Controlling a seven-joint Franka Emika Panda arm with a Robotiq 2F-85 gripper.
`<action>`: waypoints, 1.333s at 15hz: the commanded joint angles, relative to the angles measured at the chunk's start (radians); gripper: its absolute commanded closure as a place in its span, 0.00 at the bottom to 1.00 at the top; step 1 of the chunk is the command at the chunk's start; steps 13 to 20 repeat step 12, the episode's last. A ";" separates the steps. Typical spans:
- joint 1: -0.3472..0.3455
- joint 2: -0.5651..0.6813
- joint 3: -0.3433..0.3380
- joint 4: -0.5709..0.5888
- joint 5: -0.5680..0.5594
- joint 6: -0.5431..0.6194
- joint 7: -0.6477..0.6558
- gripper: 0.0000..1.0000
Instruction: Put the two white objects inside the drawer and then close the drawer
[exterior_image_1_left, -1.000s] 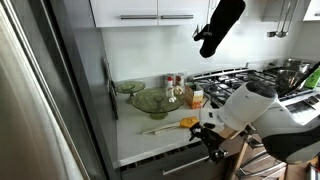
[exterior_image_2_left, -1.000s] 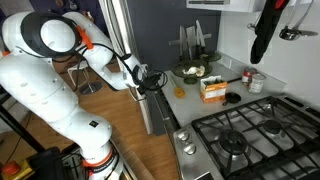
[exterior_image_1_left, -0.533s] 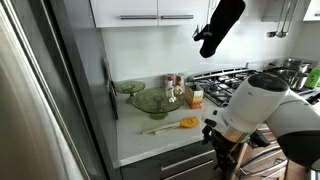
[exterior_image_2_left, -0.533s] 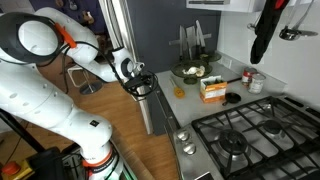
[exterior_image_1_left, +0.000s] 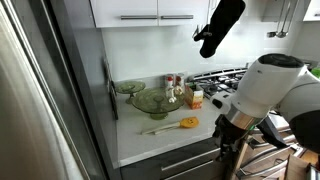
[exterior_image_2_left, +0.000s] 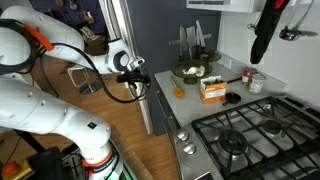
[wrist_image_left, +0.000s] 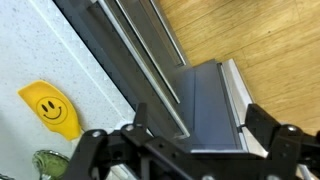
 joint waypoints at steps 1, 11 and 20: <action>-0.059 -0.089 0.056 -0.004 0.041 -0.064 0.143 0.00; -0.125 -0.152 0.100 0.011 0.031 -0.045 0.266 0.00; -0.126 -0.156 0.100 0.011 0.031 -0.045 0.267 0.00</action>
